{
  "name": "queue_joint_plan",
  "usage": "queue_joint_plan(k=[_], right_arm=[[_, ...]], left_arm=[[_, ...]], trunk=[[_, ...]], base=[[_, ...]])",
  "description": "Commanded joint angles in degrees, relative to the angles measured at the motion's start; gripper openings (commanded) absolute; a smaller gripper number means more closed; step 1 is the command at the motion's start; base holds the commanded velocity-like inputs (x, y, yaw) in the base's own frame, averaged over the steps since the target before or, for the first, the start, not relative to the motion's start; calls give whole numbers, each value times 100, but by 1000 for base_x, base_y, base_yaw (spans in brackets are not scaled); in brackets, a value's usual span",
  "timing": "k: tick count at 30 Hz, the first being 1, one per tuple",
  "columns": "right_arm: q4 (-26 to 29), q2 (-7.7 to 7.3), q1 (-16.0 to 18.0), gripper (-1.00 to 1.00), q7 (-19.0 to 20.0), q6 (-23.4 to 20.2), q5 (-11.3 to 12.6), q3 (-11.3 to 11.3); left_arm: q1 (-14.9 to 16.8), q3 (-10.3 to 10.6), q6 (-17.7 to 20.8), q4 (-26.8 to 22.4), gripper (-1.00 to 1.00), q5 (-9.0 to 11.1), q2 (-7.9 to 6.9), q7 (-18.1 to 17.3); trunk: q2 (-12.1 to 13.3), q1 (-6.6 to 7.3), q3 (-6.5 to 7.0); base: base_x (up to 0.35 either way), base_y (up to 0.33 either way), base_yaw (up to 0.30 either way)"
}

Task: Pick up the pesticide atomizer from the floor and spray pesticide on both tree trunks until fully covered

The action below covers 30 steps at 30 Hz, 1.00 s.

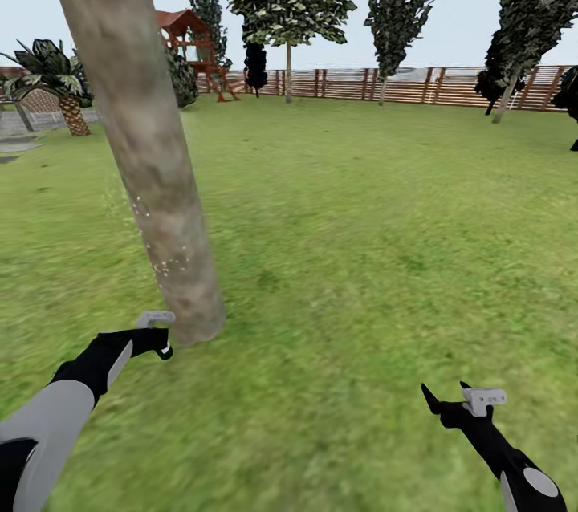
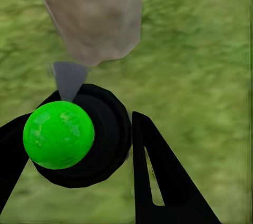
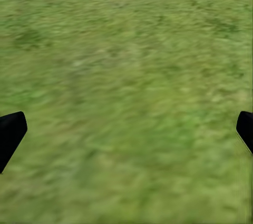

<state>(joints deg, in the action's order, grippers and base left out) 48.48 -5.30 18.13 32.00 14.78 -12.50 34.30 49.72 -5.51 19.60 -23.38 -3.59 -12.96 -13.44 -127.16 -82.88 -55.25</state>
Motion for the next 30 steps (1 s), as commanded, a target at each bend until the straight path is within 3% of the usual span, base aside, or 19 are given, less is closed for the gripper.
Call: queue_joint_plan(k=[1,6,13,26,28,30], right_arm=[[-5,3,7,100,24,42,-60,24],[-5,3,7,100,24,44,-60,24],[-5,3,7,100,21,43,-60,24],[-1,3,7,100,23,42,-60,33],[-4,3,7,100,19,45,-60,33],[-5,3,7,100,17,44,-60,33]], left_arm=[[3,-47,42,-12,-100,-45,29,-44],[3,-47,43,-17,-100,-53,48,-42],[3,-44,53,-9,-100,-46,54,170],[-4,-62,69,-49,-100,11,50,171],[50,-35,253,-78,-100,3,49,144],[94,-25,684,-121,-100,-6,72,124]], trunk=[[-2,0,-5],[-2,0,-4],[-2,0,13],[-2,0,46],[-2,0,46],[-2,0,46]], base=[[76,-270,11],[15,-271,27],[29,-272,249],[207,-165,226],[18,-5,11],[5,-1,3]])
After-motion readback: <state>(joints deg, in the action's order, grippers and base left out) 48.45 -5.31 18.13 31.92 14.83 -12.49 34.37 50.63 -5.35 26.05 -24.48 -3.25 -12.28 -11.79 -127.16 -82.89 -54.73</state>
